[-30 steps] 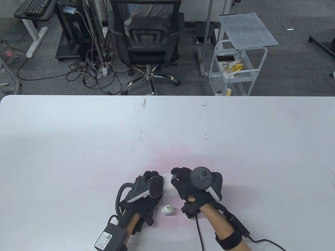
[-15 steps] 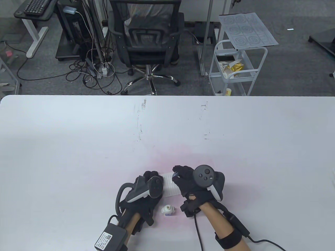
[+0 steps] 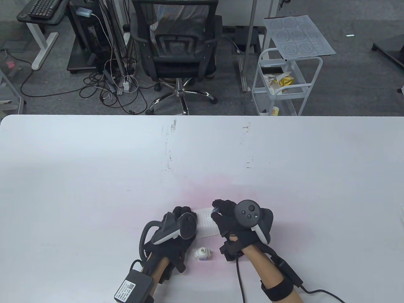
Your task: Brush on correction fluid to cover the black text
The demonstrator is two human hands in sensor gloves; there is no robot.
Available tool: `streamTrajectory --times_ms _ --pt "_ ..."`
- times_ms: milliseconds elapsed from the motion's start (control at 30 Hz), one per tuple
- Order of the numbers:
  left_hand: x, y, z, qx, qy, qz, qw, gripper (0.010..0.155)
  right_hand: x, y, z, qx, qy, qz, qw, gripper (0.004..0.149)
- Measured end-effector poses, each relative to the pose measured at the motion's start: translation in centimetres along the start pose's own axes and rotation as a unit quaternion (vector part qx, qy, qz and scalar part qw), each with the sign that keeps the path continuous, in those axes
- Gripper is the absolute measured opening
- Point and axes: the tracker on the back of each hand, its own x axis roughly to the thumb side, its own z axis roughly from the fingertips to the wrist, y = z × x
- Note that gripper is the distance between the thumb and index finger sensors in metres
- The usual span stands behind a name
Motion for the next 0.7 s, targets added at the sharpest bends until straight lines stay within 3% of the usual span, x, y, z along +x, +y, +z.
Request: streamTrajectory --times_ms 367,533,700 --pt "0.00 0.00 0.00 0.000 0.000 0.000 1.000 0.064 -0.32 -0.53 0.19 -0.015 -0.003 0.021 1.000 0.049" --pt "0.00 0.00 0.00 0.000 0.000 0.000 1.000 0.064 -0.21 -0.53 0.29 -0.030 -0.019 -0.028 0.999 0.049" --pt "0.00 0.00 0.00 0.000 0.000 0.000 1.000 0.064 -0.18 -0.14 0.10 -0.010 -0.031 -0.040 0.999 0.049"
